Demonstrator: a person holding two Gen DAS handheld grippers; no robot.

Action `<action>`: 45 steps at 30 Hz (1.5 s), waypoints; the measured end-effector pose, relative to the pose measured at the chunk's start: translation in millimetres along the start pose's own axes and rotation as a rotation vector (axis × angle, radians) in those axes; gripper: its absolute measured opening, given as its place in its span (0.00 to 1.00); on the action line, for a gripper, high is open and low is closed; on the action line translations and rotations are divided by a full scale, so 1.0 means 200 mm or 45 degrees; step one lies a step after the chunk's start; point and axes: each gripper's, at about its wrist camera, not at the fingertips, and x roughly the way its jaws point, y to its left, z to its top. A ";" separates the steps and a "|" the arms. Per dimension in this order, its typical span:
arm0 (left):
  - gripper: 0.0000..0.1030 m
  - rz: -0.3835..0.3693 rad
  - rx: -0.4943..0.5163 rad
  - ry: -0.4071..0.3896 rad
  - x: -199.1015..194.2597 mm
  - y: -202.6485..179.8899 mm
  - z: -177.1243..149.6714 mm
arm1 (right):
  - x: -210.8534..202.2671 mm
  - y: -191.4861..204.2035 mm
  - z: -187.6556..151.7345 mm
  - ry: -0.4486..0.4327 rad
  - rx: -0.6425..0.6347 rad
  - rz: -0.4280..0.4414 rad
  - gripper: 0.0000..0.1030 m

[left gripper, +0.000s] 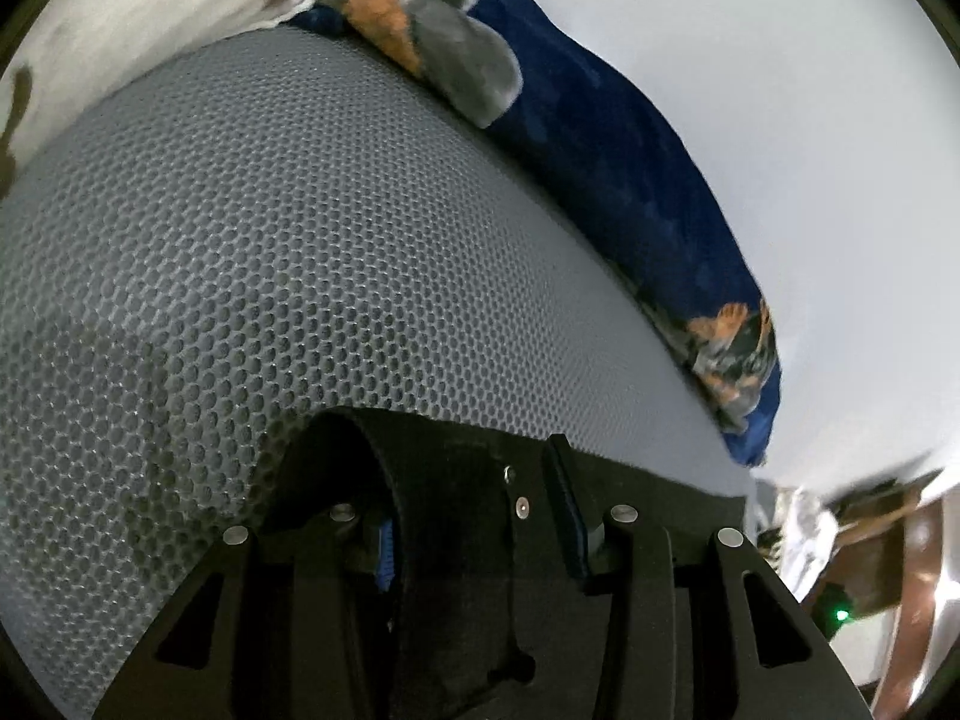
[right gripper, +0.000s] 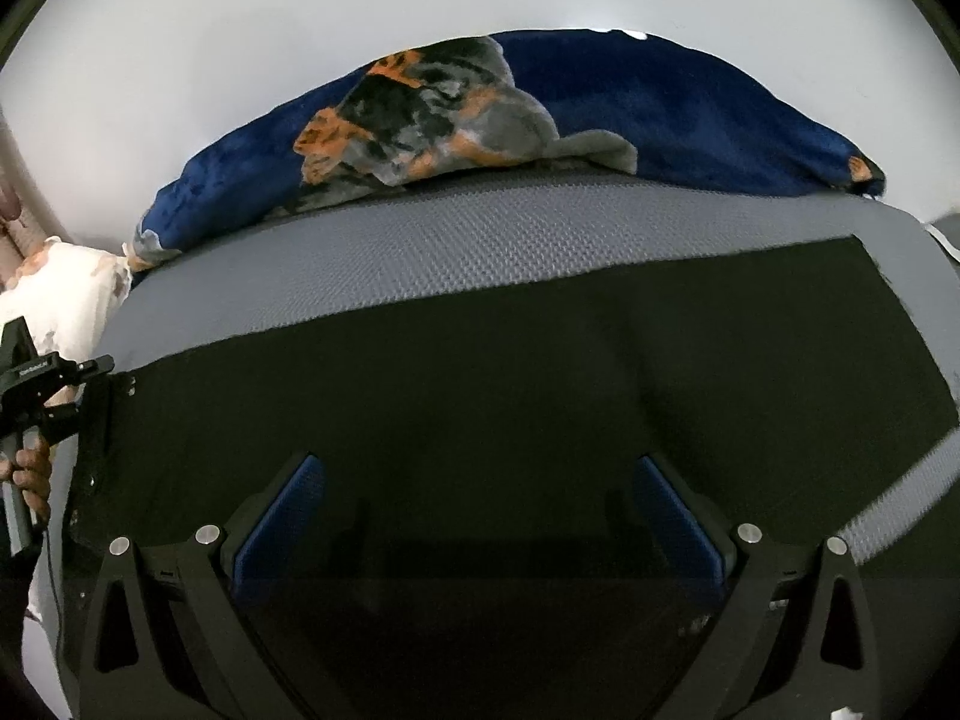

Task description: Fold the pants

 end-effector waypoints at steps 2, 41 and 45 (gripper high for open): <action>0.12 0.065 0.033 -0.024 -0.02 -0.01 -0.02 | 0.03 -0.01 0.05 -0.001 -0.036 0.014 1.00; 0.07 -0.099 0.367 -0.280 -0.56 -0.46 -0.37 | 0.67 0.24 0.53 0.588 -1.164 0.832 0.25; 0.07 -0.087 0.360 -0.278 -0.55 -0.45 -0.35 | 0.65 0.16 0.53 0.617 -1.179 0.767 0.19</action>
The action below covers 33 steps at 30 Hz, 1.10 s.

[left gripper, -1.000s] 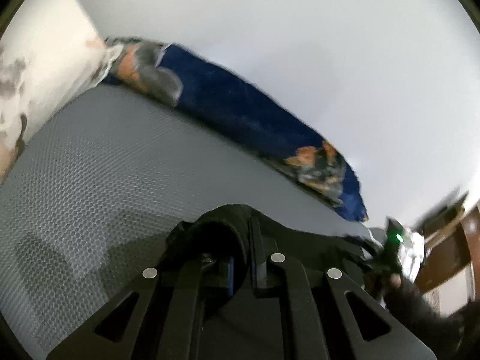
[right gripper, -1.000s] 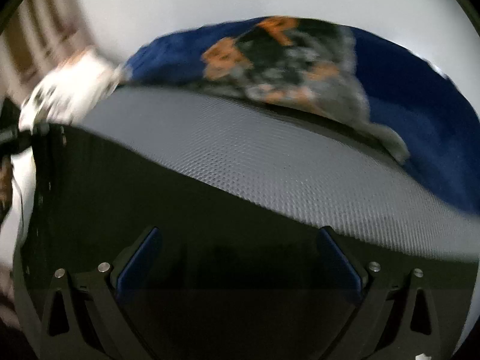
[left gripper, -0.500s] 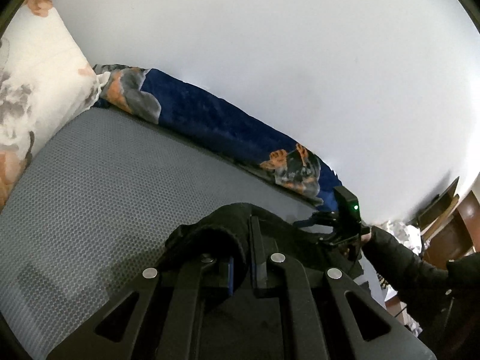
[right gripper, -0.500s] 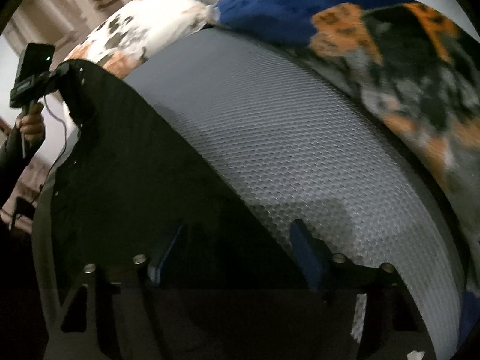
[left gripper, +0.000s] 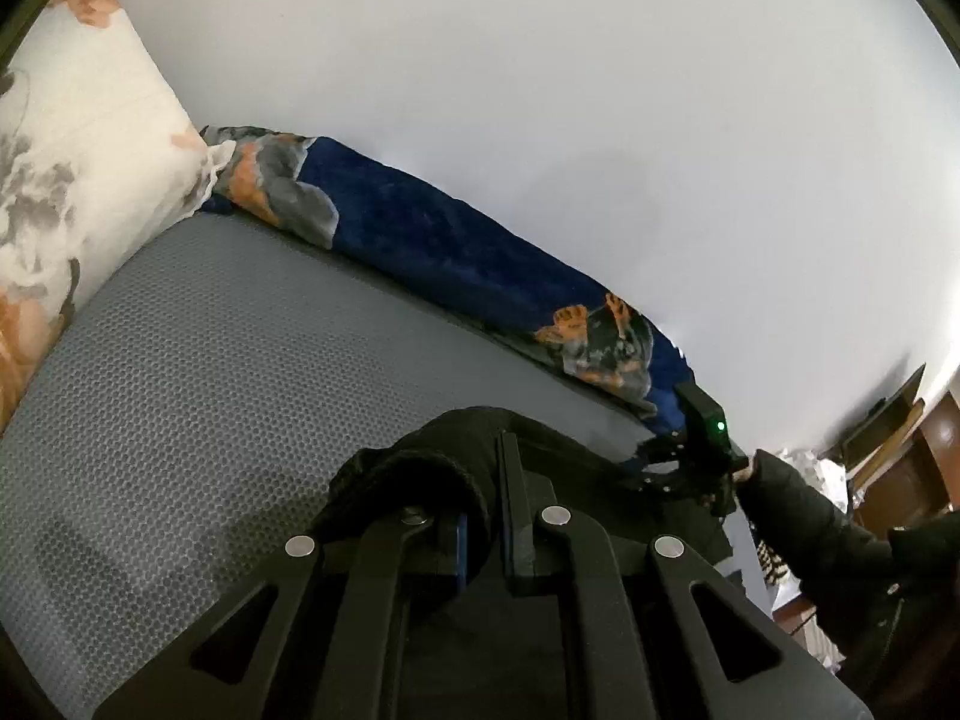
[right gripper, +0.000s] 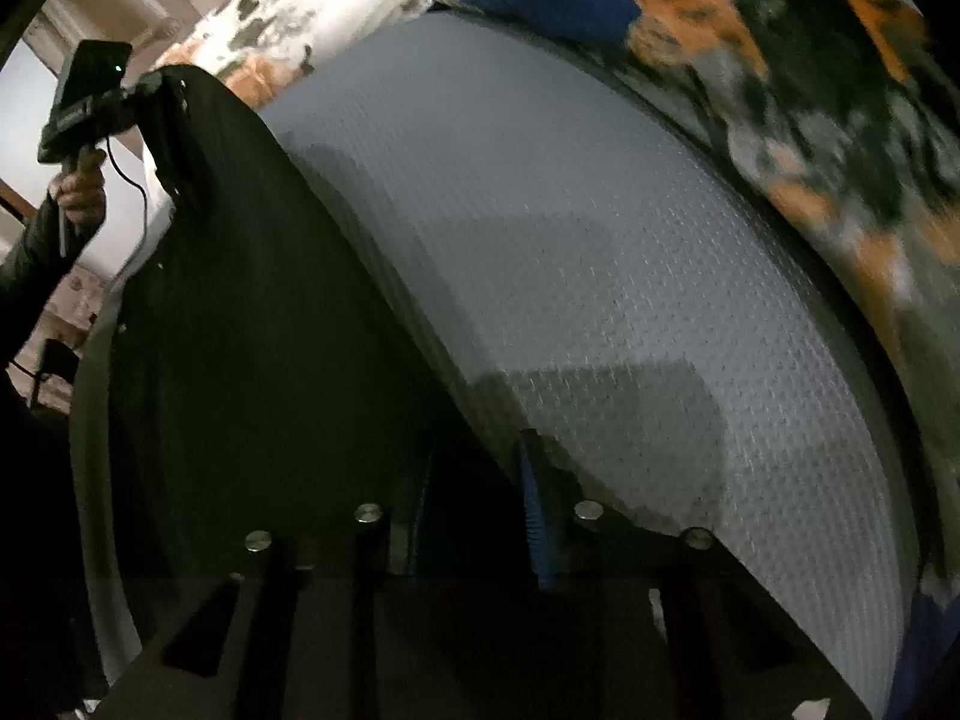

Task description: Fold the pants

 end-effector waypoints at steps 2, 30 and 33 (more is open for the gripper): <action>0.07 -0.005 -0.007 0.004 0.01 0.01 0.00 | -0.01 0.01 -0.01 0.010 0.012 -0.053 0.13; 0.10 0.027 0.295 0.263 -0.45 -0.07 -0.46 | -0.37 1.36 -0.76 -0.364 0.450 -0.652 0.06; 0.12 0.034 0.272 0.322 -0.50 -0.01 -0.58 | -0.31 1.44 -0.85 -0.363 0.503 -0.581 0.06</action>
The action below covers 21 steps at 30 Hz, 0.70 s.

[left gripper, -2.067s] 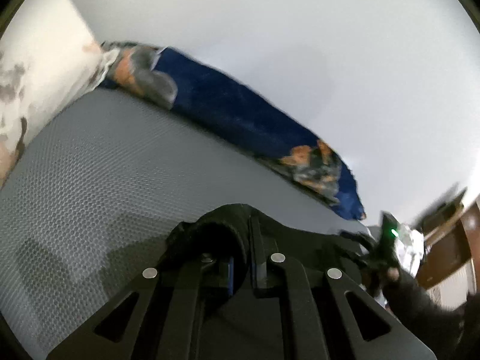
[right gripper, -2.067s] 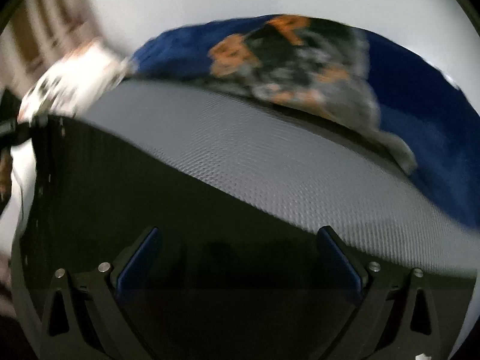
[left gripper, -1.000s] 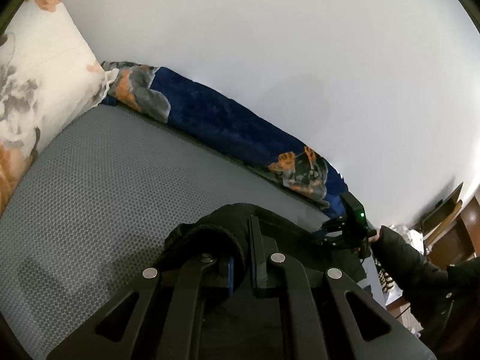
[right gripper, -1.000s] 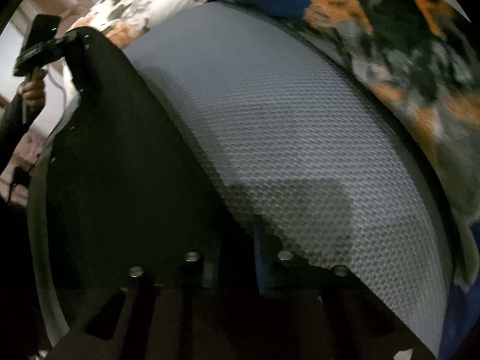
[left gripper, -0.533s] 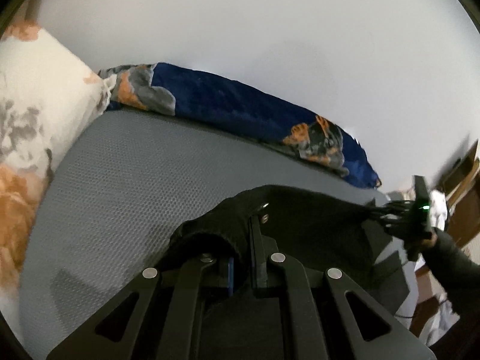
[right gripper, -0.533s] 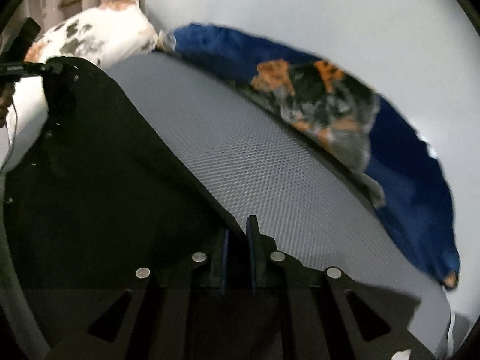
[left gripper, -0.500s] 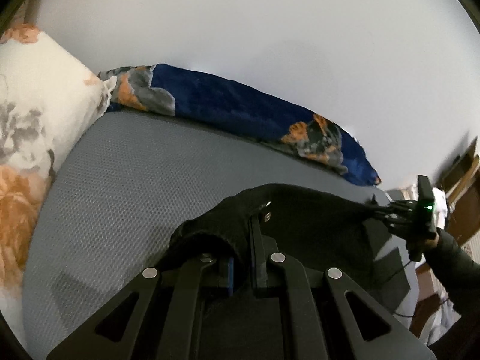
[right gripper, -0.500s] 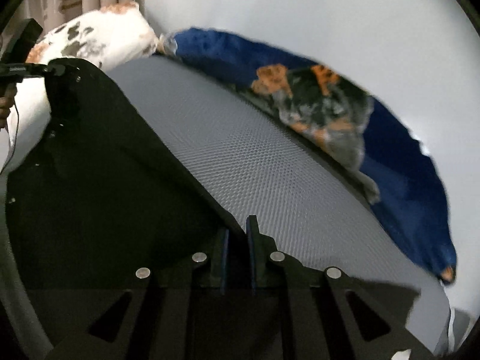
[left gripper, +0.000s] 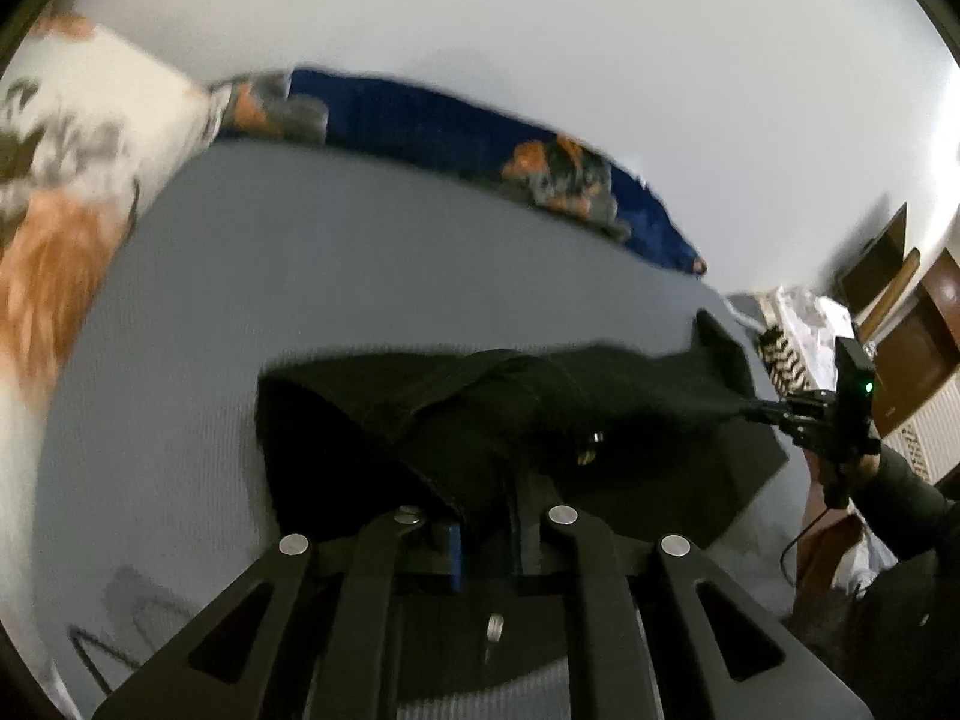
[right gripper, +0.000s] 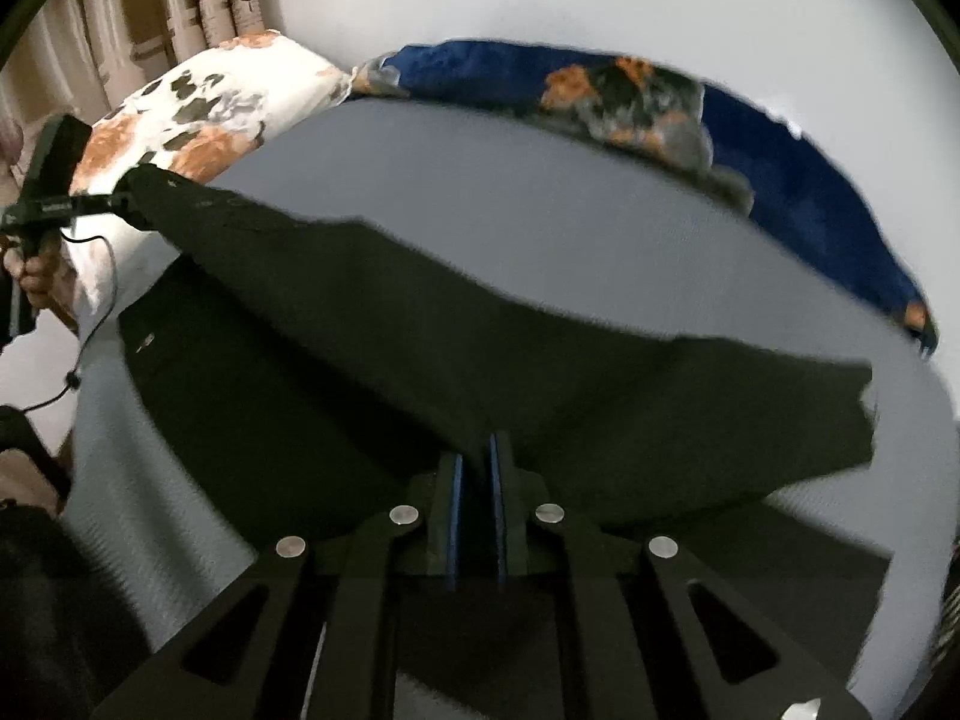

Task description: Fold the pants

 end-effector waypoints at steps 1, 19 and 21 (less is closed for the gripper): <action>0.12 0.006 -0.013 0.018 0.01 0.01 -0.04 | 0.01 0.02 -0.04 0.009 0.011 0.013 0.06; 0.67 0.287 0.106 0.335 0.14 0.01 -0.30 | 0.30 0.14 -0.27 0.176 0.020 -0.003 0.07; 0.79 0.381 0.113 0.312 0.08 0.02 -0.31 | 0.30 0.14 -0.27 0.168 0.037 0.002 0.07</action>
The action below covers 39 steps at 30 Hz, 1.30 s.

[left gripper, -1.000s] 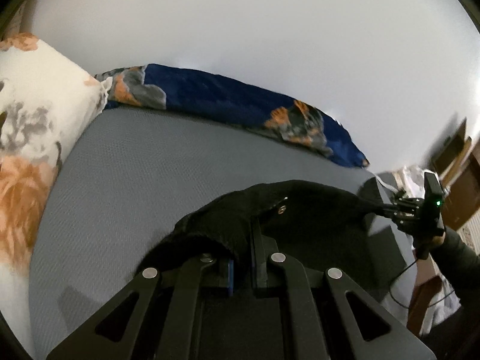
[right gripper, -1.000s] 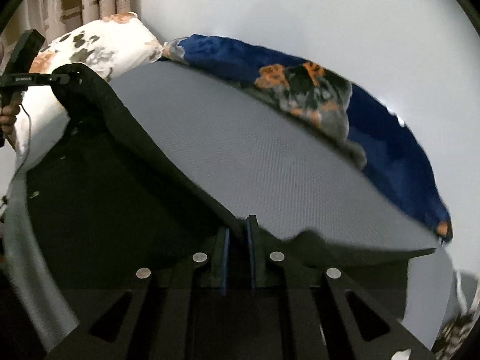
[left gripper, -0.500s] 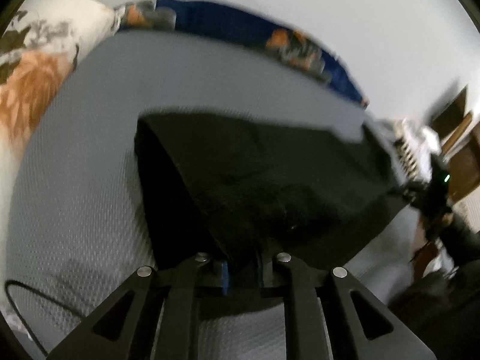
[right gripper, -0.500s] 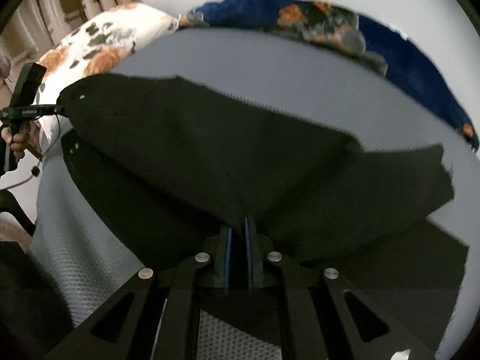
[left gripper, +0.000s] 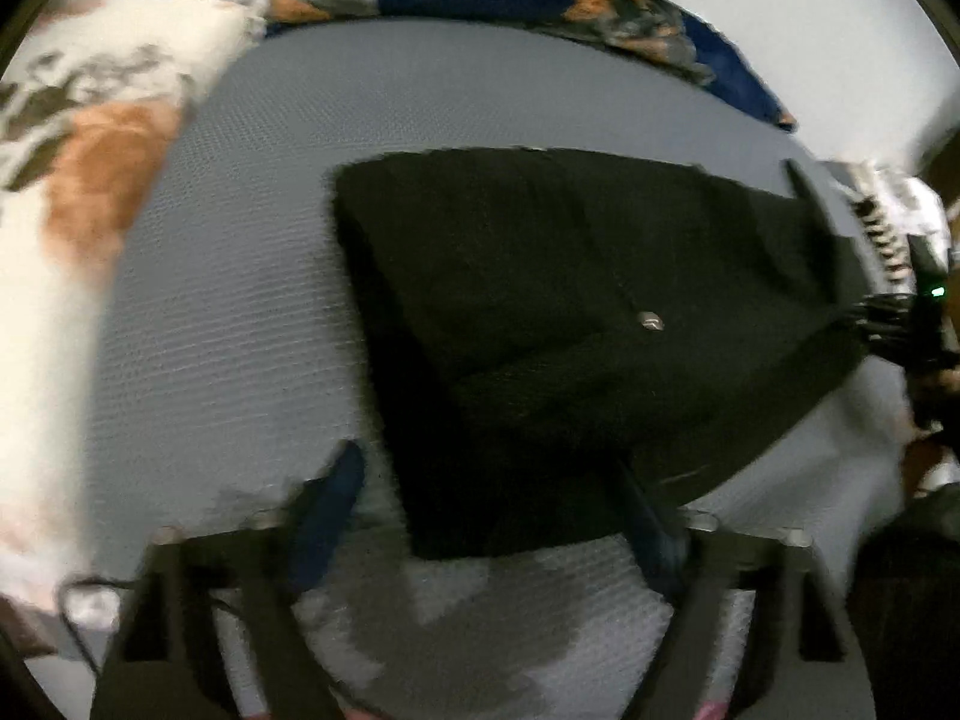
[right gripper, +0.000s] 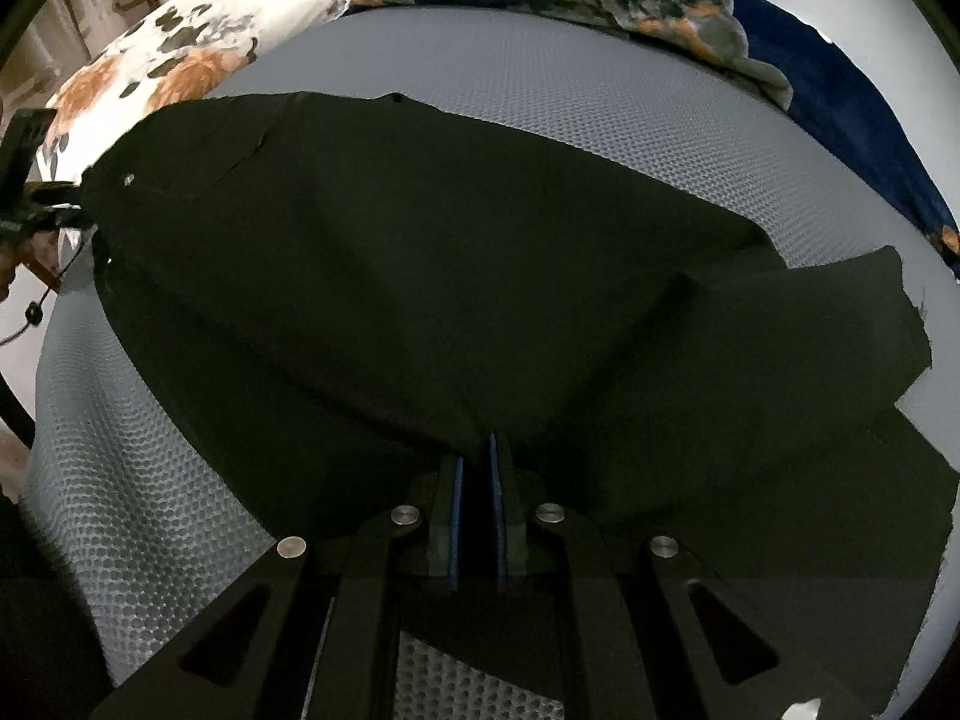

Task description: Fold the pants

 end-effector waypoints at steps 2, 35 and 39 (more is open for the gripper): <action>0.79 0.004 -0.038 -0.019 -0.05 0.03 -0.02 | 0.00 -0.02 0.01 -0.009 0.016 0.009 0.07; 0.18 -0.137 -0.615 -0.058 0.04 -0.05 0.10 | -0.21 0.10 -0.07 -0.035 -0.001 -0.045 0.07; 0.18 -0.079 -0.563 0.019 0.14 -0.03 0.06 | -0.09 0.11 -0.11 0.048 0.025 -0.028 0.08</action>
